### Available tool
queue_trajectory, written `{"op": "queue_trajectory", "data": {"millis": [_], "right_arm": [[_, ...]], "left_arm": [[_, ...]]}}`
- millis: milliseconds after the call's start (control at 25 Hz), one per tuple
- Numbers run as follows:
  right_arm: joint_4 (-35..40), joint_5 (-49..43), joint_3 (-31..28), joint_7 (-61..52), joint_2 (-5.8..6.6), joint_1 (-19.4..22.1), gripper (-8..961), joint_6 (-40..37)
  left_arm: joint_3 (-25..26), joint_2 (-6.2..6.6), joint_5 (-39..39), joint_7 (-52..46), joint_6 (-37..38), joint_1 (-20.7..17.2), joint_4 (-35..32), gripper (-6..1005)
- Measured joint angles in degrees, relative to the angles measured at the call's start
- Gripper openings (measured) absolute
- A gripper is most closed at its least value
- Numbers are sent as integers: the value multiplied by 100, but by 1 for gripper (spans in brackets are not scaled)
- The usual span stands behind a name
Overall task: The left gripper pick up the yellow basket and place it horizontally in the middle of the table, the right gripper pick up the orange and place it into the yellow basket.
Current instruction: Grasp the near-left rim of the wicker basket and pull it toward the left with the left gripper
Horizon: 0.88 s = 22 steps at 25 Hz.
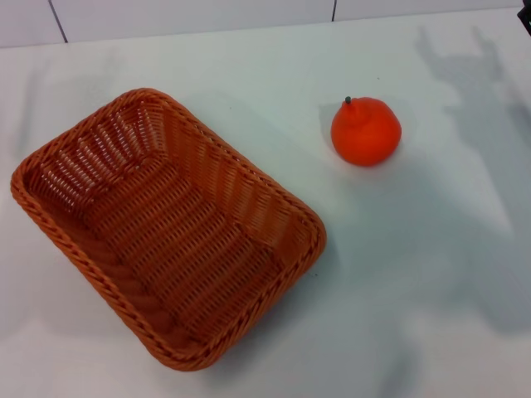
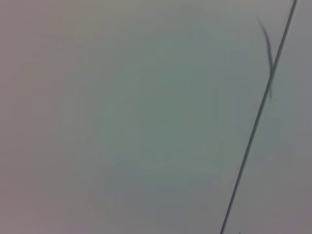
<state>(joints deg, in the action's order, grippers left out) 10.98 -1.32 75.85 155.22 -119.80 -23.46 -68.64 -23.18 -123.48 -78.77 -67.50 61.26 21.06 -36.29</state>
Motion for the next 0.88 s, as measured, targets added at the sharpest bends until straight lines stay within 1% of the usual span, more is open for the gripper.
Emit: {"op": "queue_trajectory", "data": {"millis": [480,560,600,720,800,840,880], "right_arm": [[0,0,0,-11,0,0,931,0],[0,0,2,-15,0,0,931,0],[0,-1,5,-17,0,0,931,0],[0,-2,15,-24,0,0,930,2],[0,-5,17,-28,0,-1,930,4],[0,-7,19,-31,1,-3,930,4],[0,-8,21,-32,0,-5,930,5]], "left_arm": [[-24,5,-42,-138,16,11,-35,865],[-95,69,-61,-453,74,6,-99,862],[-170,127,-72,-658,101,-3,-142,860],[-691,459,-231,-1728,235,-35,-312,855],[-1127,841,-508,-2547,479,17,-362,852],[-1240,978,-643,-2819,604,66,-368,851],[-1336,1165,-912,-3211,842,156,-382,849]]}}
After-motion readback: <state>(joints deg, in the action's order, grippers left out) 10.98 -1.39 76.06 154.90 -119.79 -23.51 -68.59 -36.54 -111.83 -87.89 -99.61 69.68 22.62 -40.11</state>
